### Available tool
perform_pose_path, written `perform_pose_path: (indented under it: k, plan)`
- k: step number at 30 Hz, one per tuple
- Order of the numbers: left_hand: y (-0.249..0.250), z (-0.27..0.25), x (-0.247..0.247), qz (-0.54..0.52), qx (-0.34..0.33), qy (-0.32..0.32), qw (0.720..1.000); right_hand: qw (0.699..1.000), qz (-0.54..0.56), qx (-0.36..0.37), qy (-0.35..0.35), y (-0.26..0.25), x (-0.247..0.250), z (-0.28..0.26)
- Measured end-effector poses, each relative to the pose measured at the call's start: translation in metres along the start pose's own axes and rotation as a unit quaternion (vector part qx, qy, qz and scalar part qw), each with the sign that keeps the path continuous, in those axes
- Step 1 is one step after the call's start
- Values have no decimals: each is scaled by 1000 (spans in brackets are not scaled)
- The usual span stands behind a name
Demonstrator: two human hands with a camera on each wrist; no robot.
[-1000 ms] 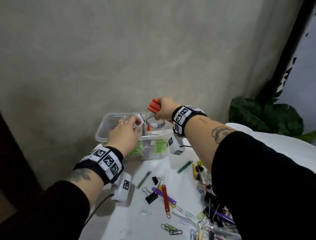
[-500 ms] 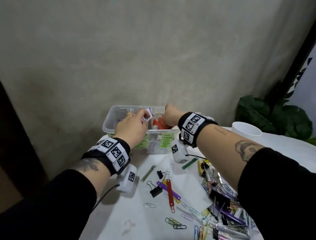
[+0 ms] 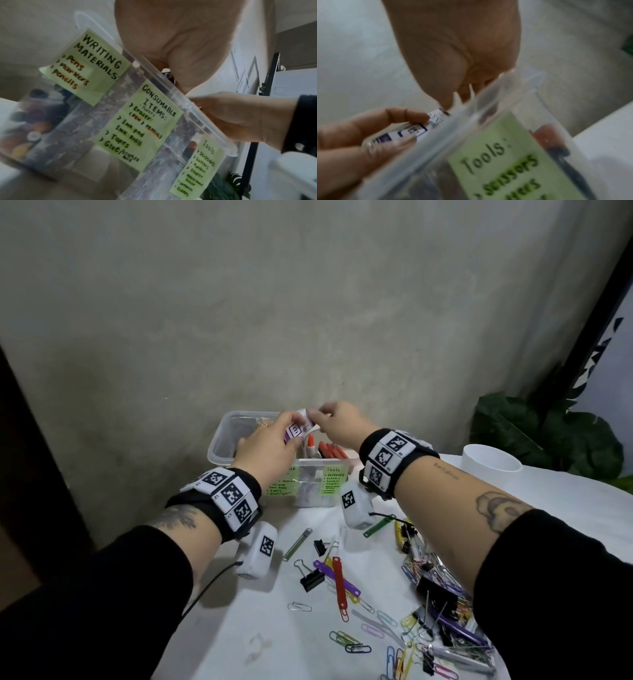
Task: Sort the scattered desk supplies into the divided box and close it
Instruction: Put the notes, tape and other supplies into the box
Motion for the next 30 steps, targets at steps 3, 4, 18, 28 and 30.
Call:
perform_pose_path:
  k: [3,4,18,28,30]
  plan:
    - [12,0,3,-130,-3,14,991,937,335,-14,-103,-3,-5,-8]
    - [14,0,2,-144,1,9,990,918,382,-20,-108,-1,-7,-8]
    - [12,-7,-22,242,-65,-15,968,998,51,-14,35,18,-14,-5]
    - [10,-3,-25,242,-71,-28,967,991,-106,-12,-75,15,-20,-1]
    - [12,-2,-23,240,-74,-28,968,989,-139,3,-55,11,-17,-7]
Point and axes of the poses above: each hand's wrist, its own z-axis towards the middle knuckle, its own x-axis out of the back of the hand, y = z × x, the point moved 1 cm from there along z, towards the middle knuckle, and after that the axes turned 15 degrees about z, right-handed, at the moved point
